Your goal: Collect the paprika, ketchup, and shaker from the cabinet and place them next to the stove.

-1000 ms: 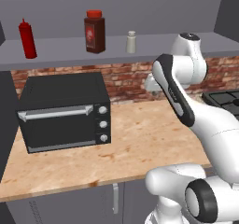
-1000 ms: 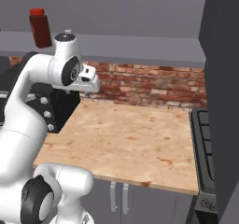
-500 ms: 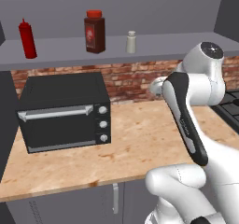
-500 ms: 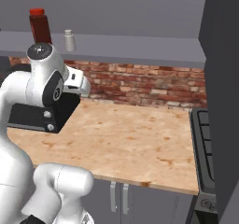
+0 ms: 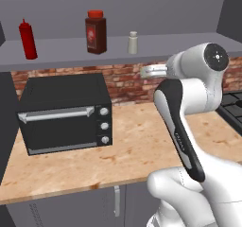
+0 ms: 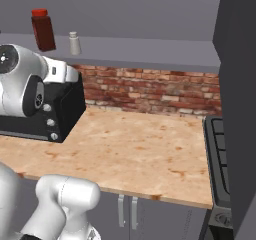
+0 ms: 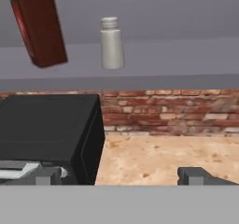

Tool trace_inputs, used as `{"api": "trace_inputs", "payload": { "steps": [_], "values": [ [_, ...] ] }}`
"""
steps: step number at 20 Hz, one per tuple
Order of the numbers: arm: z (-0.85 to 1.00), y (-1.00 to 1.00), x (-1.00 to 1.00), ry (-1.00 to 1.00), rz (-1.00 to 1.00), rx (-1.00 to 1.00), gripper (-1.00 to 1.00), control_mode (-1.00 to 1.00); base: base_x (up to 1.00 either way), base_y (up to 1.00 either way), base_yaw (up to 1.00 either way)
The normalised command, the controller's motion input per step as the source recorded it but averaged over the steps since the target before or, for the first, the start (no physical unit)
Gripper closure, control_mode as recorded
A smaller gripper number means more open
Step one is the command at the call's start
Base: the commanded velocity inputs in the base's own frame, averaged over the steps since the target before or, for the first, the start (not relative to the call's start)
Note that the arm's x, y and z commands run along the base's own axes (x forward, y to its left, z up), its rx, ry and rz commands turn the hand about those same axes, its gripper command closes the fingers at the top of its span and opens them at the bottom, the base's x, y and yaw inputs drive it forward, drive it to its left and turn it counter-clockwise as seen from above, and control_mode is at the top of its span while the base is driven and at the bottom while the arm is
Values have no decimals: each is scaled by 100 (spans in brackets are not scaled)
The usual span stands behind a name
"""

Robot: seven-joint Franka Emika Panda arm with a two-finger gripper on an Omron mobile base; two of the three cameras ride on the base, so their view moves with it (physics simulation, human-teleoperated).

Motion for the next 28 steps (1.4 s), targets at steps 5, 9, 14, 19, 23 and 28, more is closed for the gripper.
{"api": "trace_inputs", "payload": {
  "steps": [5,9,14,19,23,28],
  "values": [
    [62,13,3,-12,0,4,-100,-100,0,0,0],
    [42,4,20,0,0,0,-100,-100,0,0,0],
    [14,17,36,-3,2,0,-100,-100,0,0,0],
    [0,11,23,-10,3,0,-100,-100,0,0,0],
    [0,2,10,-6,0,0,-100,-100,0,0,0],
    [0,0,1,-7,0,0,-100,-100,0,0,0]
  ]
}}
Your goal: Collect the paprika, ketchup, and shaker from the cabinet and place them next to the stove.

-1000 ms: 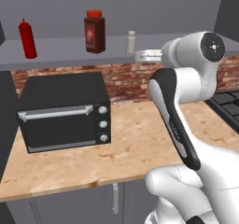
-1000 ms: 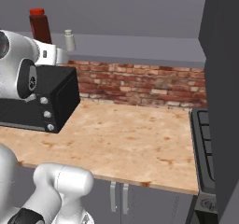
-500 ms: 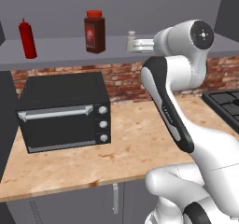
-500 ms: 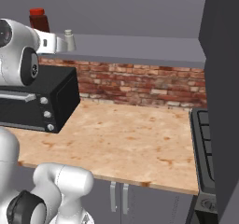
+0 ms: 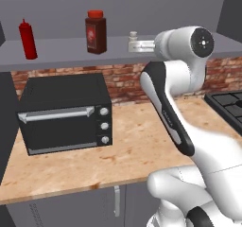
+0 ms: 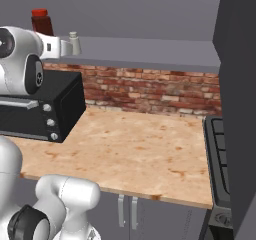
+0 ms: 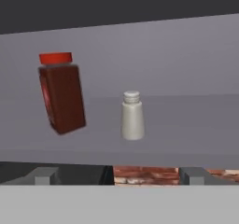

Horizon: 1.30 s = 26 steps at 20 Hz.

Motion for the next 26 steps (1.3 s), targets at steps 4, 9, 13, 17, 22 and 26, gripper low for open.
{"api": "trace_inputs", "payload": {
  "steps": [4,9,13,17,22,26],
  "values": [
    [0,0,0,-12,0,0,-100,-100,0,0,0],
    [0,0,13,-7,0,0,-100,-100,0,0,0],
    [0,0,34,0,0,0,-100,-100,0,0,0],
    [0,0,37,0,0,0,-100,-100,0,0,0],
    [0,0,32,0,0,0,-100,-100,0,0,0],
    [0,0,33,2,0,0,-100,-100,0,0,0]
  ]
}}
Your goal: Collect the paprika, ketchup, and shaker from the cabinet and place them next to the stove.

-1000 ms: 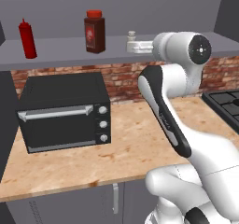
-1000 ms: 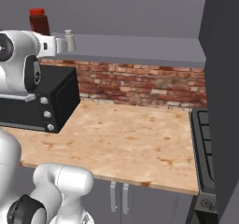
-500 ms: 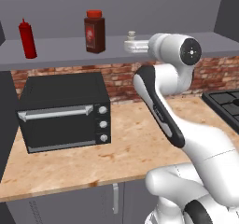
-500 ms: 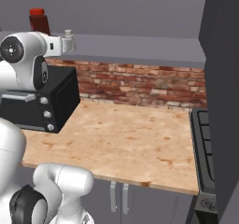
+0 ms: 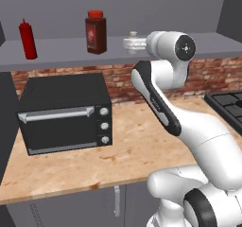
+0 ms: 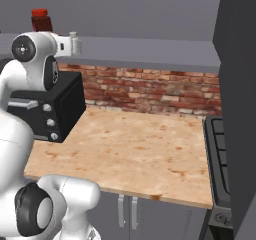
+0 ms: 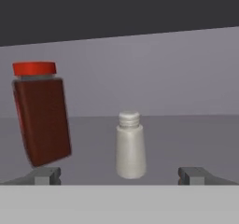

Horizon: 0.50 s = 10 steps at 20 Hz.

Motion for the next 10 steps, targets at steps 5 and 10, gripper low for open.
{"api": "trace_inputs", "payload": {
  "steps": [5,10],
  "values": [
    [0,0,41,2,0,0,-100,-100,0,0,0],
    [0,0,39,6,0,0,-100,-100,0,0,0]
  ]
}}
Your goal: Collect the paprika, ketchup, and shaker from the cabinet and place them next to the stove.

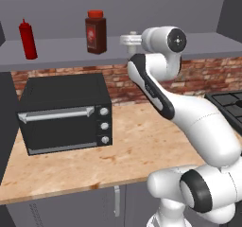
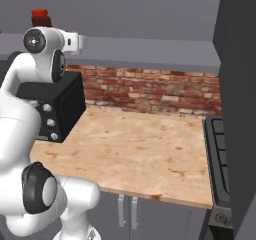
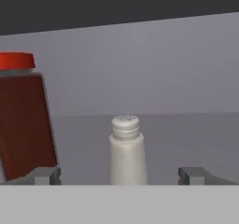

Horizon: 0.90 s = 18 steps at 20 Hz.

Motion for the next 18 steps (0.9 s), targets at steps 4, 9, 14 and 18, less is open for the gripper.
{"api": "trace_inputs", "payload": {
  "steps": [4,9,14,18],
  "values": [
    [0,0,36,9,0,0,-100,-100,0,0,0],
    [0,0,31,5,0,0,-100,-100,0,0,0],
    [-2,0,23,2,0,0,-100,-100,0,0,0],
    [-3,0,16,2,0,0,-100,-100,0,0,0]
  ]
}}
